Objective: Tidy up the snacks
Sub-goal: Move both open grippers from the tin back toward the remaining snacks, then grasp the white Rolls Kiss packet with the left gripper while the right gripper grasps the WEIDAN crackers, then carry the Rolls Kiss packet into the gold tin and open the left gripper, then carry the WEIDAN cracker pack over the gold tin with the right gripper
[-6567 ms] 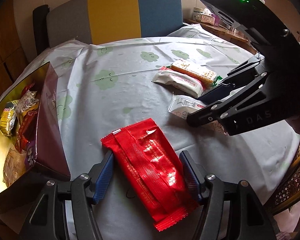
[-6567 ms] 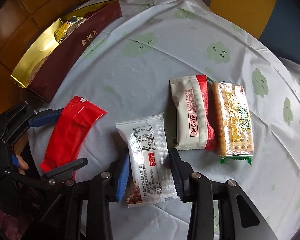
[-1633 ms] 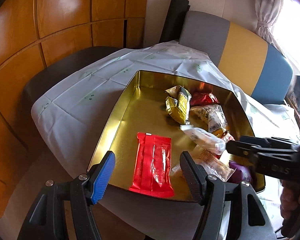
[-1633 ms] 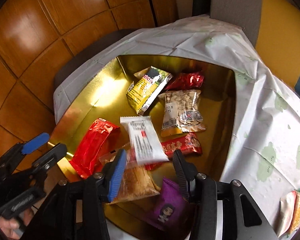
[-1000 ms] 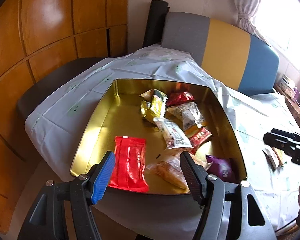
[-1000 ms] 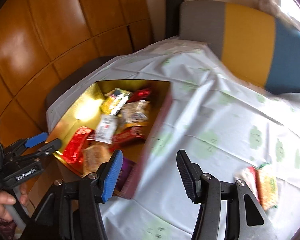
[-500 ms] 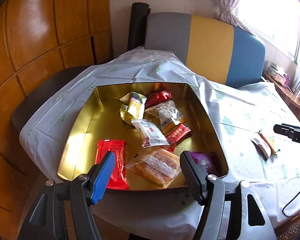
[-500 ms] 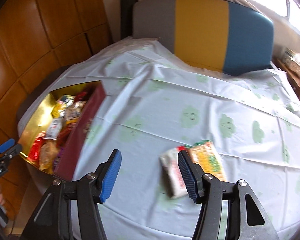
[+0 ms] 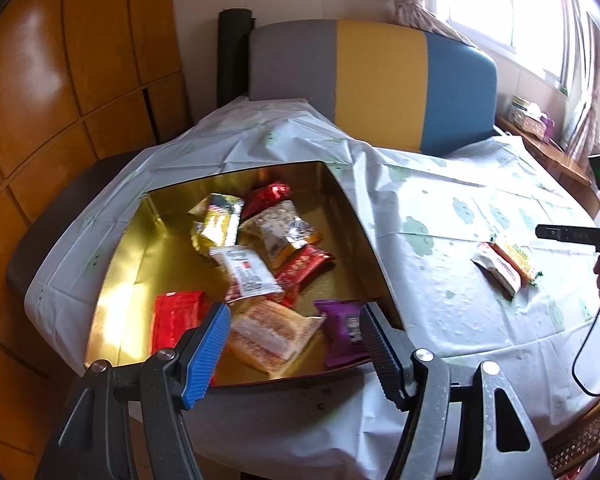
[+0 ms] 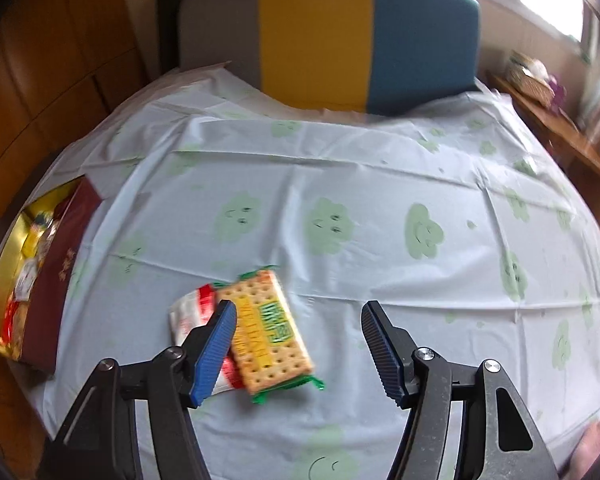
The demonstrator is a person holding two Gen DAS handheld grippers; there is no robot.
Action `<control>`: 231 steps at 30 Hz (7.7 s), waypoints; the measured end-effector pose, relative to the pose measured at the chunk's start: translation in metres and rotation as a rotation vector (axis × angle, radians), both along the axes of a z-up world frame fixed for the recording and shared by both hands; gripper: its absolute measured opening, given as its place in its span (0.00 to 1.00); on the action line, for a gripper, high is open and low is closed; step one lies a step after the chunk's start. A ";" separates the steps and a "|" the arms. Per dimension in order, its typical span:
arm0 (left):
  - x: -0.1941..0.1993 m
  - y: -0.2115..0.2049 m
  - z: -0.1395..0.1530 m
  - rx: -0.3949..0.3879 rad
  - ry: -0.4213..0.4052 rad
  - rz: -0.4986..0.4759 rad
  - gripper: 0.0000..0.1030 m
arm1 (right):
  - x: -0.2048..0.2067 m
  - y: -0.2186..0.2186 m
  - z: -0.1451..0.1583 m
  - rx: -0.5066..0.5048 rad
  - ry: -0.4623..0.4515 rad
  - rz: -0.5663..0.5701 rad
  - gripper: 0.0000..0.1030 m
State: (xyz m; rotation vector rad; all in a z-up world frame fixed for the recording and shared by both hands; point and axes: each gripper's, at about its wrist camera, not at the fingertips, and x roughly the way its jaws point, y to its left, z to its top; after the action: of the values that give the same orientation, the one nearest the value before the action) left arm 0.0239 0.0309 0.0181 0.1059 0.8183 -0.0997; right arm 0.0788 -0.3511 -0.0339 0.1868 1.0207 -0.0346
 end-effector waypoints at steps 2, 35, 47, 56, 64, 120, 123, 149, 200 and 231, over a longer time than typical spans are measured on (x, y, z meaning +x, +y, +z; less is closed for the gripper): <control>0.001 -0.010 0.000 0.009 0.003 -0.023 0.66 | 0.003 -0.009 -0.001 0.013 0.011 -0.040 0.64; 0.006 -0.136 -0.028 0.007 0.128 -0.371 0.66 | 0.021 0.051 -0.046 -0.151 0.146 0.236 0.50; 0.046 -0.180 -0.042 -0.081 0.244 -0.387 0.66 | 0.026 -0.009 -0.039 0.018 0.219 -0.020 0.82; 0.090 -0.228 -0.071 -0.172 0.387 -0.321 0.64 | 0.019 -0.052 -0.012 0.105 0.116 -0.193 0.84; 0.110 -0.261 -0.095 -0.126 0.403 -0.257 0.65 | 0.024 -0.048 -0.008 0.128 0.099 -0.205 0.84; 0.028 -0.122 -0.028 -0.172 0.103 -0.278 0.35 | 0.005 0.069 -0.062 -0.135 0.141 0.272 0.46; 0.029 -0.099 -0.019 -0.172 0.088 -0.232 0.35 | 0.001 0.070 -0.062 -0.144 0.135 0.272 0.46; 0.104 0.114 -0.067 -0.163 0.245 0.297 0.46 | -0.001 0.074 -0.060 -0.184 0.121 0.274 0.46; 0.014 0.091 -0.008 -0.113 0.028 0.256 0.46 | -0.006 0.078 -0.058 -0.195 0.125 0.250 0.45; 0.007 0.127 -0.016 -0.135 0.019 0.339 0.46 | 0.042 0.329 0.038 0.028 -0.097 0.672 0.46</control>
State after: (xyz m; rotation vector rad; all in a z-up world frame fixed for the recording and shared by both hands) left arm 0.0306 0.1582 0.0023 -0.1613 0.8362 0.1640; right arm 0.1203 -0.0221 0.0040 -0.1353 0.9449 0.5940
